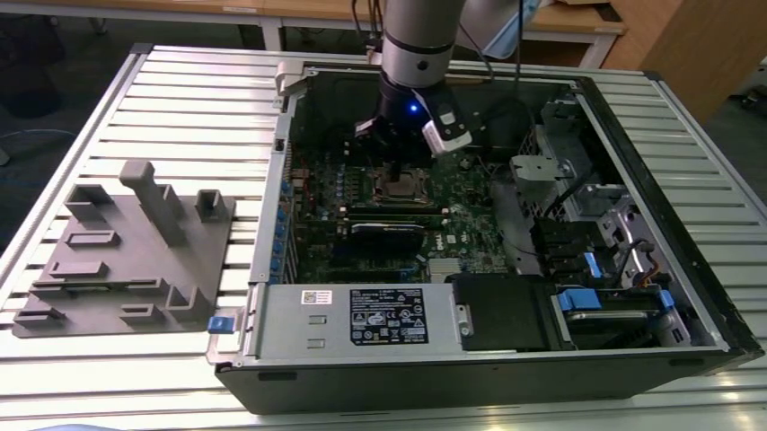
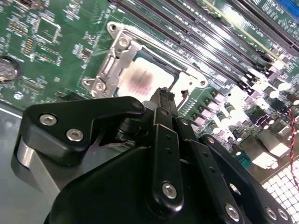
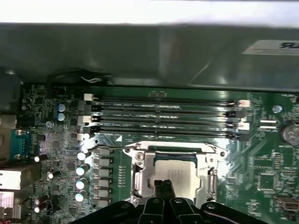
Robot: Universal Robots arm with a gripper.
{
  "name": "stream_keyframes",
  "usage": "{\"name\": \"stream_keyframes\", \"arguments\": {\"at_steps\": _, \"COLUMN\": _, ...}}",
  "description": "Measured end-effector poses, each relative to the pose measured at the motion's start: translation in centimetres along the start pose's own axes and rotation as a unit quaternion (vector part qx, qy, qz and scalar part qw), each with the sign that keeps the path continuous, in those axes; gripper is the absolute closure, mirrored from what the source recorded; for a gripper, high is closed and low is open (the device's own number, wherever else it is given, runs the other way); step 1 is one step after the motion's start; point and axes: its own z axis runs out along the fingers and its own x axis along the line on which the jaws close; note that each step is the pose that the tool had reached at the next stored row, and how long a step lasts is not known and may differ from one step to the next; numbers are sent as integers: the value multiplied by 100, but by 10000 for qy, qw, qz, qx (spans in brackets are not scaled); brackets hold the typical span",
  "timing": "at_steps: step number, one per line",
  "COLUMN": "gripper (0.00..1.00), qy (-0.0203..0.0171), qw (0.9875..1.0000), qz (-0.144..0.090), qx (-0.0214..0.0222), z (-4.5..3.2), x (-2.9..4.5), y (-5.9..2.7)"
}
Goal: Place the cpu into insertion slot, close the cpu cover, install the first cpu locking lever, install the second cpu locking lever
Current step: 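Close the cpu cover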
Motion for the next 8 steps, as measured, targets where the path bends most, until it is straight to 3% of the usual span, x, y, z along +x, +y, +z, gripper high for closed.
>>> {"name": "stream_keyframes", "arguments": {"at_steps": 8, "gripper": 89, "qy": 0, "qw": 10000, "qz": 6, "qx": 0, "z": 51, "x": 109, "y": 1}}
